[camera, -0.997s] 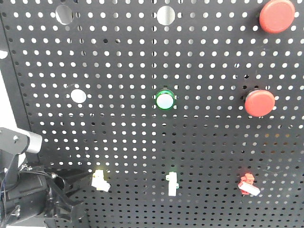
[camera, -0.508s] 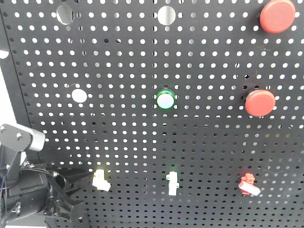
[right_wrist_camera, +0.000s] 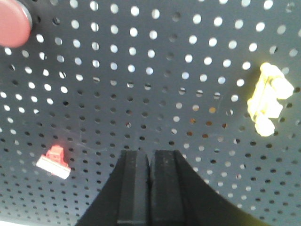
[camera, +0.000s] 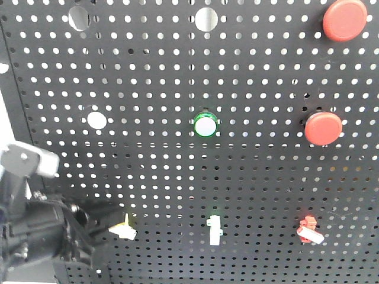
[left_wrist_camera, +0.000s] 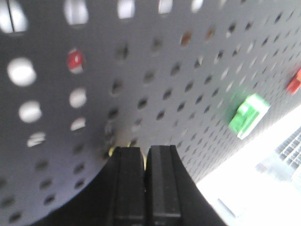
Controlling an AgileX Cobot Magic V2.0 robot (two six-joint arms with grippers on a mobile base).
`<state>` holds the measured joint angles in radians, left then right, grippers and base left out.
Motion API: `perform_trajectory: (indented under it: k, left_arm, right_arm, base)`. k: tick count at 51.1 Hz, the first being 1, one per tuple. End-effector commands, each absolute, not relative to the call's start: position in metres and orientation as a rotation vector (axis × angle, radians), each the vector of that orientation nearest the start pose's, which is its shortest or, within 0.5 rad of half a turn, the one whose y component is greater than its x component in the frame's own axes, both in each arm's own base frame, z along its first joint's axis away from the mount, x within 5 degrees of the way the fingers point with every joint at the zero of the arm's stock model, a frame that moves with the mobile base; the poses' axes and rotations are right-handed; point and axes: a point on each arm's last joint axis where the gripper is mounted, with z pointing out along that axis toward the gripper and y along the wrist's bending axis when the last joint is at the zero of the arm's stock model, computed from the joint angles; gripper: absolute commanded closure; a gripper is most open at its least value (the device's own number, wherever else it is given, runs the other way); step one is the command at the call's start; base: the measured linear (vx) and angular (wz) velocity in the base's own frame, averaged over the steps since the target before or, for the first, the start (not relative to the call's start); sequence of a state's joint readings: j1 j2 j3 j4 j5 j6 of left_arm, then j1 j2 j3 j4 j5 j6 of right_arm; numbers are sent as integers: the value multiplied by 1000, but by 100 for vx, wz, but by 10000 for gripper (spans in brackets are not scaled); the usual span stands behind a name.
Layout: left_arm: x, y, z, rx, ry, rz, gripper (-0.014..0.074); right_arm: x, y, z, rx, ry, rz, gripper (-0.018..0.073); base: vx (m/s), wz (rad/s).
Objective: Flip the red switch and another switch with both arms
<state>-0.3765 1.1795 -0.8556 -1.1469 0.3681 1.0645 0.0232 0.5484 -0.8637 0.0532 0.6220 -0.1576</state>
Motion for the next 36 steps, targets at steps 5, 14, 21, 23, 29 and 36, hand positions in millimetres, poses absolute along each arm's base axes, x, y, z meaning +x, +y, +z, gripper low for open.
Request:
perform_trajectory:
  k: [5,14,21,23,29,36]
  left_arm:
    - [226,-118,294,477,2036,-581,594]
    - [212,-108,274,429,2077,-546,594]
    - [203,-106,281,431,2046,-560,594]
    - [201,-105,285,428,2030,-563,594]
    - [190,-102,298,435,1973,-585,594]
    - [177,-97,314,437,1896,-594,594]
  right_arm:
    - [90,4,416,-141,1702,-53,566]
    - [90,4,416,-141,1703,-53,566]
    - [90,5,416,-139,1702,-47,566]
    - [90,5,416,-137,1703,-38,566]
    - [90,9,415,-117,1717,41,566]
    - [99,21,410,-126,1780,231,566]
  base:
    - [0,0]
    - [0,0]
    - [0,0]
    - [0,0]
    - [0,0]
    - [0,0]
